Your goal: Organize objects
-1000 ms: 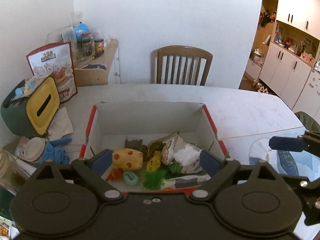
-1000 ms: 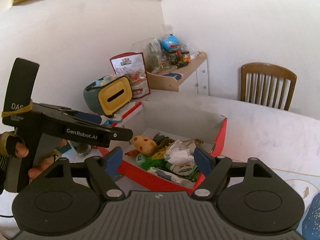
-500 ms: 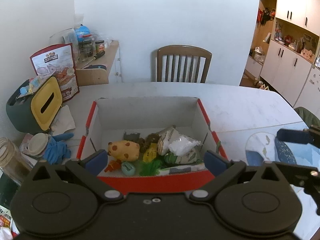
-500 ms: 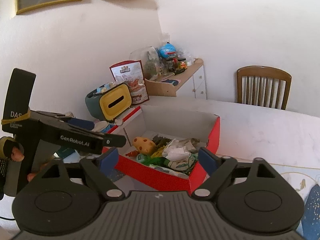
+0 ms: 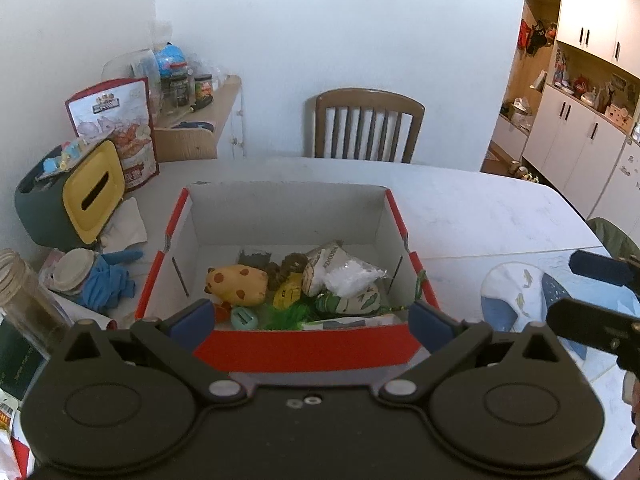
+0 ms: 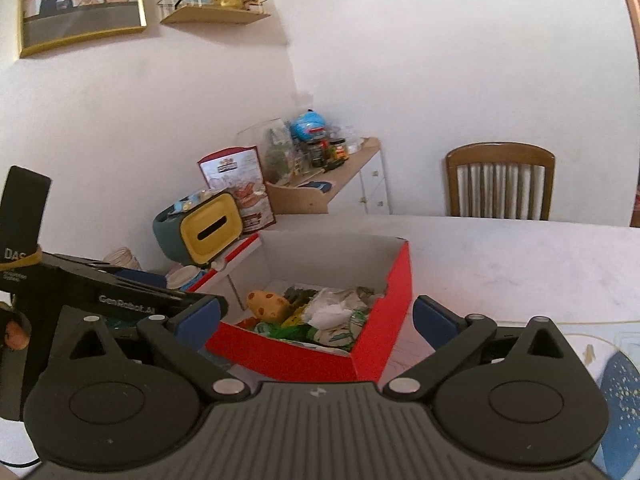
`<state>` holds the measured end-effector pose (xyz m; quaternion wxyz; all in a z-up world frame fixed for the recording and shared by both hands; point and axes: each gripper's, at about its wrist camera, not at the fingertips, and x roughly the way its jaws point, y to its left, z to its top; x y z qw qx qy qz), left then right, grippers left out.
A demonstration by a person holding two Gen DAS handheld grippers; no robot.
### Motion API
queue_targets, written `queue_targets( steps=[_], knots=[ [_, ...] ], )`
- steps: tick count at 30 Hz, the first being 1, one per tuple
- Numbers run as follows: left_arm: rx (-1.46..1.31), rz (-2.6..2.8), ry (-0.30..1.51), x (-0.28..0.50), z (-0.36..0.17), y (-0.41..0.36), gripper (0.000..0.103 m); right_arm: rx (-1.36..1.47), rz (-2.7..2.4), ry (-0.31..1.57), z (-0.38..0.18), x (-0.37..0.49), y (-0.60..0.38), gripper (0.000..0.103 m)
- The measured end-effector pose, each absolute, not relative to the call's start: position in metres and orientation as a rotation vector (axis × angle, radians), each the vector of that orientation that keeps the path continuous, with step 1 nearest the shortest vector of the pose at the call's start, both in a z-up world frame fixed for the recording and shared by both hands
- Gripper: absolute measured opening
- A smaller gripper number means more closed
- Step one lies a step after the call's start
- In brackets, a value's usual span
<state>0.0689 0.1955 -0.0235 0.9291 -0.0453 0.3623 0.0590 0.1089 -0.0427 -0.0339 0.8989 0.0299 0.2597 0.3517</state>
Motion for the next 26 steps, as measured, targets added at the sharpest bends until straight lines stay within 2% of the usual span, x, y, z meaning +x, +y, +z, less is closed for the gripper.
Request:
queue_targets(
  steps=[26],
  knots=[
    [-0.111,0.176,0.715,0.076,-0.022,0.186,0.103,0.091,0.450,0.599,-0.073,0.127,-0.128,0.103]
  ],
)
